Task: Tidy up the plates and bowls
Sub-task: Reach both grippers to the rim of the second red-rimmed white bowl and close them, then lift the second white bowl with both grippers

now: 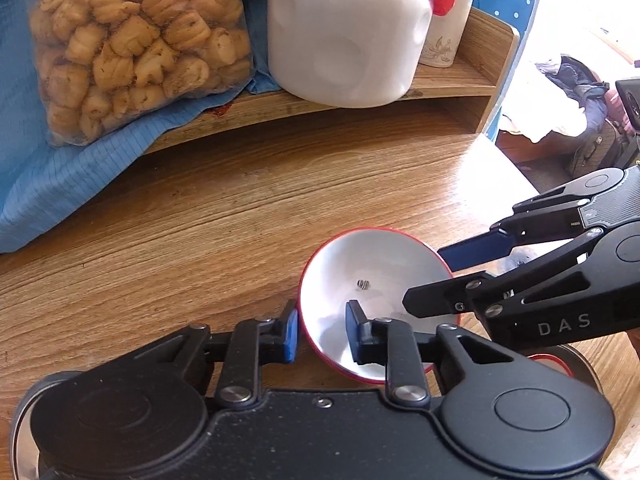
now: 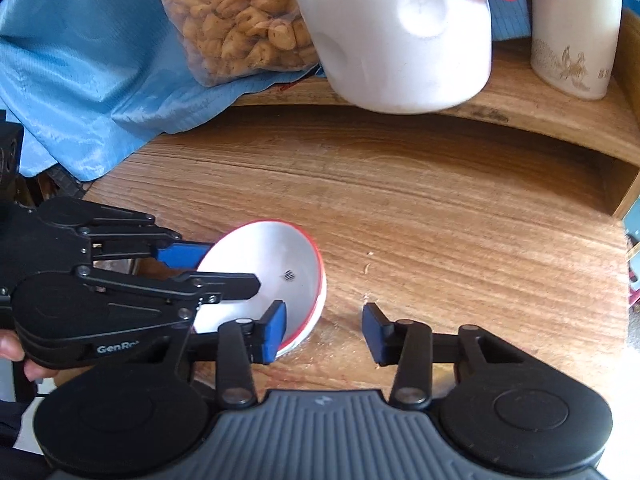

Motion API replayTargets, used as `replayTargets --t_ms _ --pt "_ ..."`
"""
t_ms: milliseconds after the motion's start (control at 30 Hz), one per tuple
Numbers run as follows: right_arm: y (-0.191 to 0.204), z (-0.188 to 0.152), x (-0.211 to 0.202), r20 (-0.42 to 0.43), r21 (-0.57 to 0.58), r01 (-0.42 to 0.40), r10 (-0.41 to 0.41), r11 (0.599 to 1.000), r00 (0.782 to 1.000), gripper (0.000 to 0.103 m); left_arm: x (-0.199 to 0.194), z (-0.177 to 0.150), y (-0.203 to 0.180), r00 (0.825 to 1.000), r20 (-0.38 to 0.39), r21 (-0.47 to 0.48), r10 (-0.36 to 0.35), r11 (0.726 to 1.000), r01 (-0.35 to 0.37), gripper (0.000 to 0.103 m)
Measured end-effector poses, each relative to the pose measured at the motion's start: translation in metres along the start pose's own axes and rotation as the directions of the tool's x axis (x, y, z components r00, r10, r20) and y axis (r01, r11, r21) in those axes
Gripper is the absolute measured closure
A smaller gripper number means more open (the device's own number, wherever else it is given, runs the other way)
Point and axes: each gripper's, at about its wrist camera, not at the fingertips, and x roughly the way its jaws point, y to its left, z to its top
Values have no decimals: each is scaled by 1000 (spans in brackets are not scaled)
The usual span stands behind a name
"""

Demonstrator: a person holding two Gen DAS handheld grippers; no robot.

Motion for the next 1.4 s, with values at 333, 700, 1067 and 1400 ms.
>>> replayTargets --t_ms 333,700,1067,1400 --pt "7 -3 4 -5 5 -33 33 999 999 78 -2 -2 2 1000 22 -25 -5 1000 6 85" --pt "12 7 -8 32 40 9 -10 999 999 90 -18 5 12 998 68 -155 3 988 8 94" --pt "24 9 -52 116 35 23 -27 999 993 91 -57 5 6 988 152 -170 -28 984 54 94" --pt "37 -14 -81 126 43 26 -32 999 991 91 -86 -8 -14 982 184 -135 -40 989 66 94"
